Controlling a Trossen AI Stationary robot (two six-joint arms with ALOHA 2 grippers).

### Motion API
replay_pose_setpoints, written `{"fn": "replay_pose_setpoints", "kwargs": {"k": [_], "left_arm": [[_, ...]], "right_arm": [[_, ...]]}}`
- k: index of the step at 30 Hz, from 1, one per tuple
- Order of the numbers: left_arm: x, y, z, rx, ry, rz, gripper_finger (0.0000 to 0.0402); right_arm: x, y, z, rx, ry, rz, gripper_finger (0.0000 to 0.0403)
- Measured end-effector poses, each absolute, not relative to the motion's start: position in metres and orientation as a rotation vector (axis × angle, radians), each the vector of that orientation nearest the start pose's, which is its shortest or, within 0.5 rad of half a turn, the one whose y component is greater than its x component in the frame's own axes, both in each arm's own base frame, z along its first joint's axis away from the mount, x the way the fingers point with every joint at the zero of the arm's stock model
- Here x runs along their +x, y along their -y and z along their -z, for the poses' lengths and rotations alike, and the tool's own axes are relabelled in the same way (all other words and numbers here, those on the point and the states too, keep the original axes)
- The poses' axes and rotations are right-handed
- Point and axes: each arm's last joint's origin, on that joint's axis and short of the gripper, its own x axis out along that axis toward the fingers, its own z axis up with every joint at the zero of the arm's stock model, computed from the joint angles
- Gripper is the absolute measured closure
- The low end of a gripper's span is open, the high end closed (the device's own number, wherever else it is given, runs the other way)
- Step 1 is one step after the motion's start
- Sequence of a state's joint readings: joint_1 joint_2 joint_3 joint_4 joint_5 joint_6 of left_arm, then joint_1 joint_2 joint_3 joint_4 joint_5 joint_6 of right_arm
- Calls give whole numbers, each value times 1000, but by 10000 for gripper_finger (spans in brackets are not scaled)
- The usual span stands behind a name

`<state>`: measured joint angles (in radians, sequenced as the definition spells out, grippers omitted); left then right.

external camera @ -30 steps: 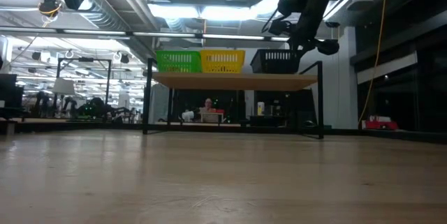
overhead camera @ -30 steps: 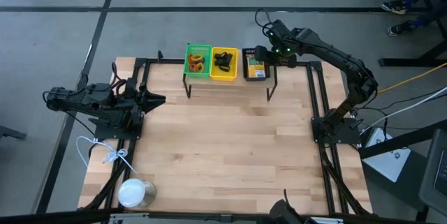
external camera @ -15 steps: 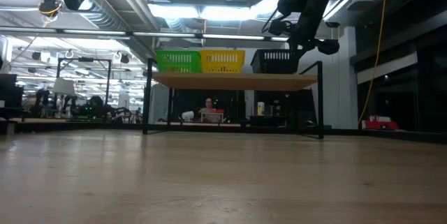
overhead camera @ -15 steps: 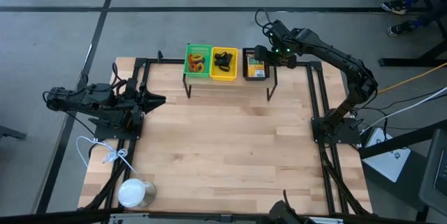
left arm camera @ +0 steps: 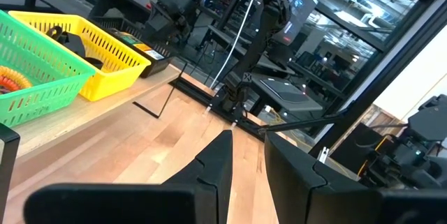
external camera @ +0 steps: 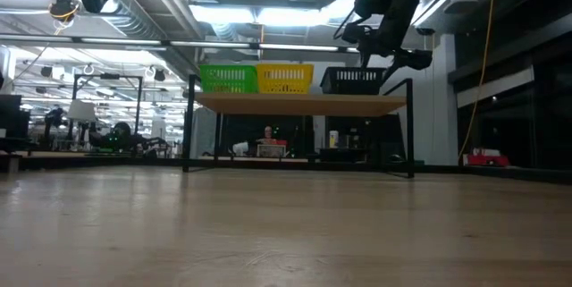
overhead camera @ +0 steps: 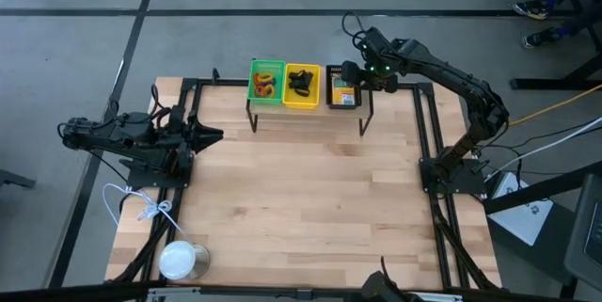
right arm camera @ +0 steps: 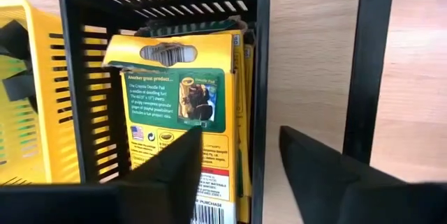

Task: Pick & Place Office Desk Supplies
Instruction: Return to Home Position

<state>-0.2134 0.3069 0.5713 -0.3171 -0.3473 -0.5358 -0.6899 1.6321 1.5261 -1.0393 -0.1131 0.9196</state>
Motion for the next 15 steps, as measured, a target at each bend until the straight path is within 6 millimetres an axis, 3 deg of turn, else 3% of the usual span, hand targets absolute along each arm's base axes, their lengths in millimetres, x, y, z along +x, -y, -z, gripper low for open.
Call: {"fn": "replay_pose_setpoints", "kwargs": {"k": [8,15], "left_arm": [[84,8,-300,-520,-15,-144,320],[83,9,-306,-469,34,-87,320]], "right_arm": [[253,204,-317,1261,-757,976,168],[235,193,-350,1200,-621,915,170]]}}
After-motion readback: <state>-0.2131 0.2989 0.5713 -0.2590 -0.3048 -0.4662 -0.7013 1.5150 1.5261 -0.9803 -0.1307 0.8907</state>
